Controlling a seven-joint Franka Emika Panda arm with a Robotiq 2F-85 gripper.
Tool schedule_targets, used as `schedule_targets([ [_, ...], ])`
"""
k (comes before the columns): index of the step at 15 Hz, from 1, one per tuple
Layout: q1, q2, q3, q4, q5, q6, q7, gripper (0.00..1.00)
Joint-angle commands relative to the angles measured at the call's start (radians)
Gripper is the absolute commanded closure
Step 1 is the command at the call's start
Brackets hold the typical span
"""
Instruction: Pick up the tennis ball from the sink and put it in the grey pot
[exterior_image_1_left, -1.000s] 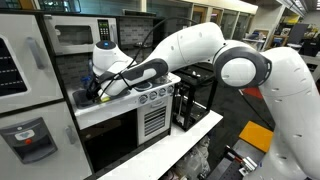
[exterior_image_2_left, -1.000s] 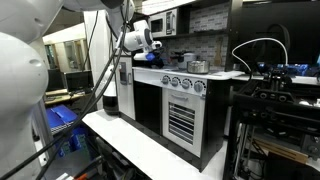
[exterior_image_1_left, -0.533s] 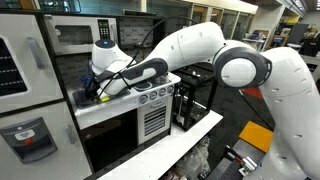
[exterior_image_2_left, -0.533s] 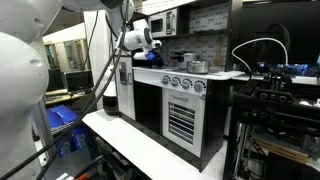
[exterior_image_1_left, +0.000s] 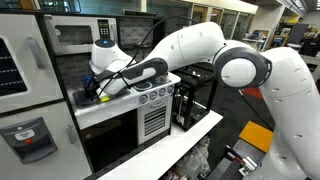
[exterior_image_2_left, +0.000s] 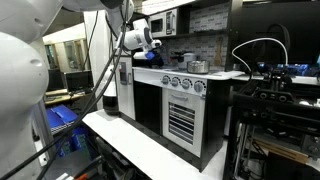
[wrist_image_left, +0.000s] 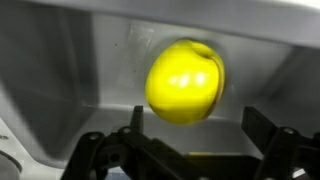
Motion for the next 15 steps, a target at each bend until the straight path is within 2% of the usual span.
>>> schedule_targets([
  [1,0.013,0.025,-0.017,0.032,0.015,-0.016,-0.006,0.00],
  [7,0.011,0.033,-0.014,0.029,0.023,-0.023,-0.012,0.00],
  [8,0.011,0.032,-0.015,0.026,0.022,-0.021,-0.010,0.25],
  [9,0.012,0.031,-0.015,0.025,0.022,-0.021,-0.010,0.26],
  [13,0.013,0.027,-0.017,0.022,0.020,-0.016,-0.007,0.55],
  [15,0.014,0.025,-0.019,0.024,0.017,-0.015,-0.004,0.58],
])
